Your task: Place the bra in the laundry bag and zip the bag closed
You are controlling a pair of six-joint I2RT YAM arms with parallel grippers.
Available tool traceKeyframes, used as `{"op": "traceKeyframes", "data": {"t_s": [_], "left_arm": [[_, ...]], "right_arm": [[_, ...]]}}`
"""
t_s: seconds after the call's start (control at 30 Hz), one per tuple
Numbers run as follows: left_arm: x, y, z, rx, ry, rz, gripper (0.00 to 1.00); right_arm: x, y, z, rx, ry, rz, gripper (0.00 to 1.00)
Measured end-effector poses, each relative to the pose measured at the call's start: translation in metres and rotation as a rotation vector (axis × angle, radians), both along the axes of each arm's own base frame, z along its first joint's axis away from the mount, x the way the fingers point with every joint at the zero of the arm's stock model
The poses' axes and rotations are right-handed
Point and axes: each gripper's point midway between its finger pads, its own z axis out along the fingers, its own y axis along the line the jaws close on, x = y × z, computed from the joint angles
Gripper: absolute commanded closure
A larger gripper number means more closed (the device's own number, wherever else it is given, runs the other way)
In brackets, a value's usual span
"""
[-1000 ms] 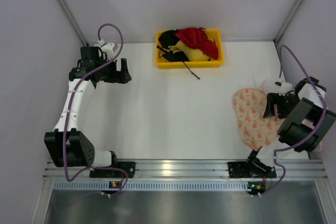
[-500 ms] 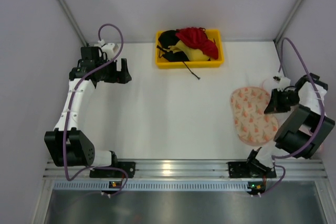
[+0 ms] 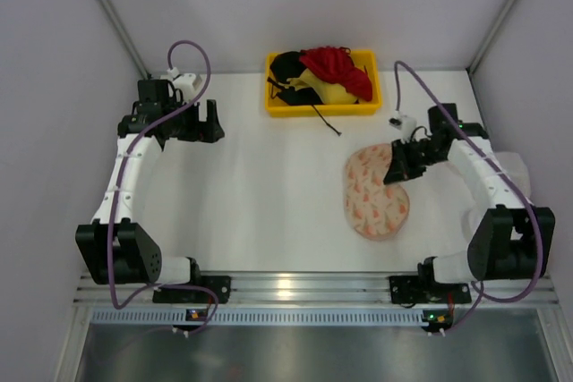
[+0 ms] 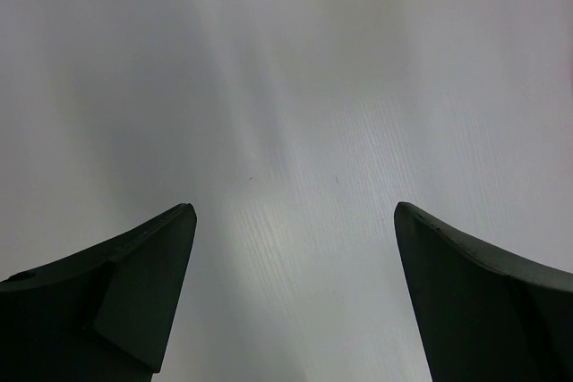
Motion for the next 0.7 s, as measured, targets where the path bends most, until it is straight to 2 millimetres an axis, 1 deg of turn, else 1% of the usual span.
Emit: {"op": "traceKeyframes", "data": {"t_s": [0.1, 0.17, 0.27, 0.3, 0.4, 0.43, 0.5, 0.6, 0.7], "left_arm": [[-0.002, -0.002, 0.002, -0.009, -0.005, -0.007, 0.01], [-0.007, -0.007, 0.004, -0.031, -0.011, -0.024, 0.01], [-0.021, -0.018, 0.005, -0.082, -0.008, -0.069, 0.01], [-0.025, -0.022, 0.005, -0.102, -0.006, -0.083, 0.01], [-0.034, -0.032, 0.004, -0.156, 0.010, -0.109, 0.02], [-0.035, -0.034, 0.003, -0.167, 0.016, -0.112, 0.03], [-0.037, -0.037, 0.002, -0.191, 0.025, -0.117, 0.03], [-0.036, -0.042, 0.005, -0.226, 0.026, -0.116, 0.03], [-0.032, -0.045, 0.008, -0.257, 0.019, -0.113, 0.04]], "right_arm": [[-0.004, 0.042, -0.008, -0.008, 0.018, 0.130, 0.99], [-0.006, 0.063, -0.015, -0.016, 0.049, 0.197, 1.00], [0.000, 0.077, -0.020, -0.030, 0.079, 0.228, 1.00], [0.006, 0.080, -0.017, -0.035, 0.073, 0.226, 1.00], [0.026, 0.081, -0.003, -0.066, 0.007, 0.203, 1.00], [0.037, 0.079, 0.003, -0.087, -0.034, 0.189, 1.00], [0.053, 0.074, 0.009, -0.131, -0.108, 0.162, 1.00], [0.074, 0.052, 0.016, -0.258, -0.217, 0.089, 1.00], [0.082, 0.037, 0.031, -0.368, -0.323, 0.060, 1.00]]}}
